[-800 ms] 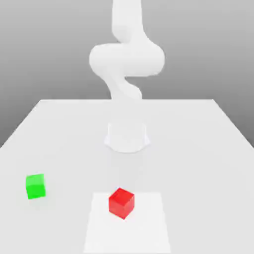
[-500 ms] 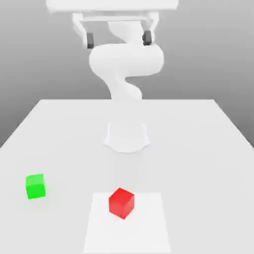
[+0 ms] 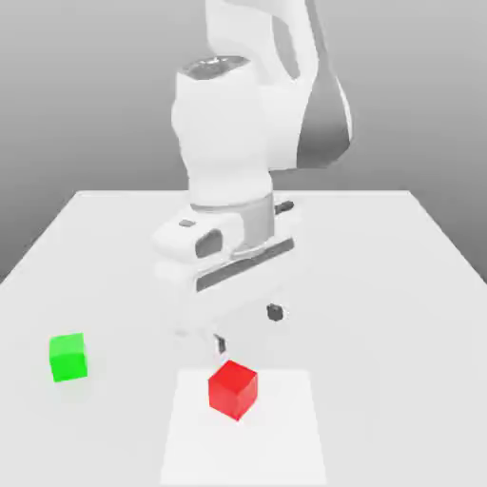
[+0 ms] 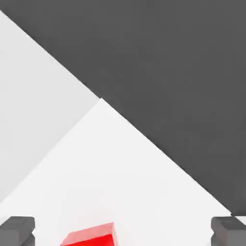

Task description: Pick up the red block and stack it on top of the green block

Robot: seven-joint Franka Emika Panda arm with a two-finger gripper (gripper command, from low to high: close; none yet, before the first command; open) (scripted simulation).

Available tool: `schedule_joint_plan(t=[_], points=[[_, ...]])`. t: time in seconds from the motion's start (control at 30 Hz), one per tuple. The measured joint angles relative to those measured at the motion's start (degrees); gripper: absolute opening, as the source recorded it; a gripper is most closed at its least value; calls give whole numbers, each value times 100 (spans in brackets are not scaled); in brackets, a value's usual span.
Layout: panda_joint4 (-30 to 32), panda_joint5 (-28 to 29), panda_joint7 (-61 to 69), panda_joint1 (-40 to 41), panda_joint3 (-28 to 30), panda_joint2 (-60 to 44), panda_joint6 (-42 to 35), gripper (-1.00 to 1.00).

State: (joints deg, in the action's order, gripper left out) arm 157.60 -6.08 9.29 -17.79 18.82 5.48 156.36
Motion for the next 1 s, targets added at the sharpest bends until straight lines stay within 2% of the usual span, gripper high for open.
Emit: schedule_joint_plan(t=[0.13,0.23,0.53,0.73,0.77,1.0], points=[[340,612,242,109,32,-374,363,0],[322,635,336,111,25,-547,518,0],[181,-55,870,179,-215,-1225,1074,0],[148,-780,1378,646,-866,-1805,1528,0],[147,-881,1447,735,-983,-1898,1600,-100],[147,-883,1446,786,-1034,-1913,1602,-100]])
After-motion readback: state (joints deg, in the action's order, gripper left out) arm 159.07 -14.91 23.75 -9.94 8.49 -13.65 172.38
